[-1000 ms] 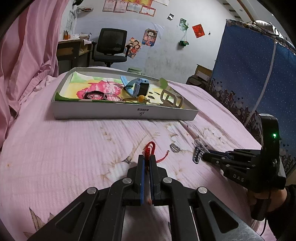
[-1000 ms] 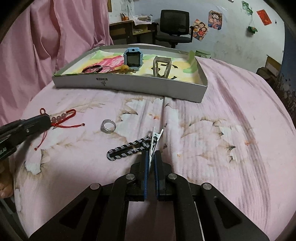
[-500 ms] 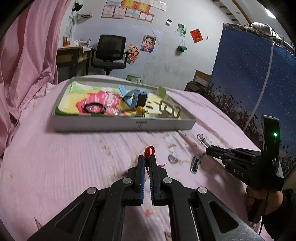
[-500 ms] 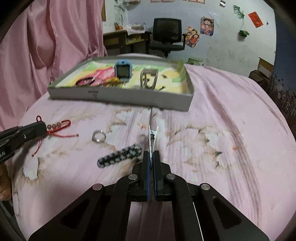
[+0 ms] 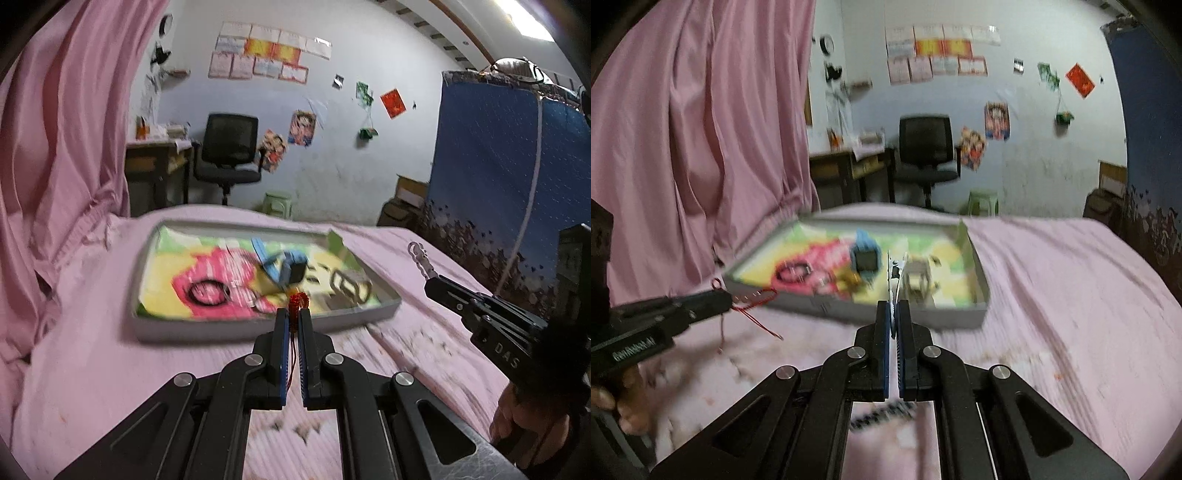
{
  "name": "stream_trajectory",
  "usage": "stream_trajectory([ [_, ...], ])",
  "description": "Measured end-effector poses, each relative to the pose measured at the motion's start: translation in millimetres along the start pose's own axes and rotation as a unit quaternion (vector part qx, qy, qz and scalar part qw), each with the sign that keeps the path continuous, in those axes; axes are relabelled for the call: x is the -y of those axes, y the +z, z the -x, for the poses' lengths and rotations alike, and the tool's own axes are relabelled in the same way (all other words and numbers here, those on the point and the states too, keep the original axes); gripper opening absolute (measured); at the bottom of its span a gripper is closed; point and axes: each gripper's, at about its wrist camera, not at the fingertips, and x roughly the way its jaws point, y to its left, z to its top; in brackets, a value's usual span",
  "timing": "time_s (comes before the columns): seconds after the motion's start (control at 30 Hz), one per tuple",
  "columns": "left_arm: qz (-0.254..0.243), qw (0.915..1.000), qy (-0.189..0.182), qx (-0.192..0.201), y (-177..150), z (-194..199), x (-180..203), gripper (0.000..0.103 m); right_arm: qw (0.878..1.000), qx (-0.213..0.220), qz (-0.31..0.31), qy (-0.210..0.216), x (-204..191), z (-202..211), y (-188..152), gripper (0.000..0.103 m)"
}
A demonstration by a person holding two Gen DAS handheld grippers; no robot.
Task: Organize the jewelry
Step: 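Carry the red bead string and the strap over the tray with both tools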
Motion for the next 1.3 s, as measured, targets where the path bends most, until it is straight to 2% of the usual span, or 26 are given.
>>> stream_trajectory([
  [0.3, -0.007, 0.9981, 0.041, 0.046, 26.9, -6.2, -6.5, 0.005, 0.998, 0.064, 0.005, 0.013, -27.8, -5.9, 31.7, 0.003],
  [0.6, -0.020, 0.9943, 0.075, 0.073, 44.0, -24.5, -11.6, 0.005, 0.996, 0.082, -0.003, 0.019, -36.4, -34.0, 45.0, 0.003],
  [0.97, -0.019, 0.9926, 0.102, 0.063, 53.6, -69.8, -27.3, 0.005, 0.996, 0.081, -0.002, 0.021, -39.4, -81.0, 54.6, 0.003],
  [1.3, 0.027, 0.9942, 0.104, 0.011, 56.6, -108.0, -53.0, 0.005, 0.999, 0.041, -0.005, 0.011, -32.8, -124.9, 49.8, 0.003],
])
